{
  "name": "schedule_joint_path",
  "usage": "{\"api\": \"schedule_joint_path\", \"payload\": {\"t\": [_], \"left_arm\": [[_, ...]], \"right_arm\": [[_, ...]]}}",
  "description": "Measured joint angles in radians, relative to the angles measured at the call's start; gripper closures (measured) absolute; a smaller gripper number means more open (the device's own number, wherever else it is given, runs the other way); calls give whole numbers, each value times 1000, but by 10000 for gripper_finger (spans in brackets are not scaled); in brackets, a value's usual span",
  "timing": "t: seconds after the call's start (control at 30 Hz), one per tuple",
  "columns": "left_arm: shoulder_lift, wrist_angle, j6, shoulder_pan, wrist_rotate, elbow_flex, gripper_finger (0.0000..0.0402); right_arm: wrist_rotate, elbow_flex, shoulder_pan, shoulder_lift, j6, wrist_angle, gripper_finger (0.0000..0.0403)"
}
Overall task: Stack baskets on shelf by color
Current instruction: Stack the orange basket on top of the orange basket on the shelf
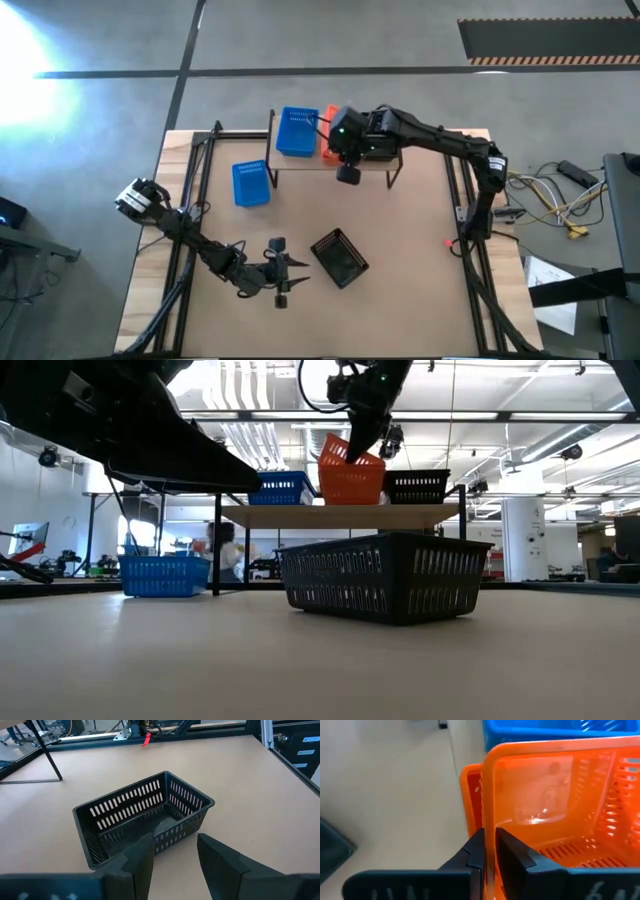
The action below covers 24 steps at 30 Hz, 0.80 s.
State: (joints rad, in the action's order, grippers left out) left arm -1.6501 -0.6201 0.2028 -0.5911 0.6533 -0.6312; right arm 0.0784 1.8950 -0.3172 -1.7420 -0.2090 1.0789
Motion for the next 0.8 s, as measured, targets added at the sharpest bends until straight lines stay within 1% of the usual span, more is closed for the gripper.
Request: {"api": "schedule_joint_path", "payload": {"t": [0.13, 0.23, 0.7, 0.8], "left_arm": [[0, 0, 0, 0, 0, 0, 265], [0, 0, 0, 0, 0, 0, 265], [0, 0, 0, 0, -5, 0, 265], [0, 0, 0, 0, -5, 0, 265]], "right_arm": [[4, 0, 0, 0, -8, -19, 375], [27, 0, 0, -1, -8, -22, 376], [25, -2, -2, -1, 43, -14, 373], [25, -2, -2, -2, 44, -12, 361]]}}
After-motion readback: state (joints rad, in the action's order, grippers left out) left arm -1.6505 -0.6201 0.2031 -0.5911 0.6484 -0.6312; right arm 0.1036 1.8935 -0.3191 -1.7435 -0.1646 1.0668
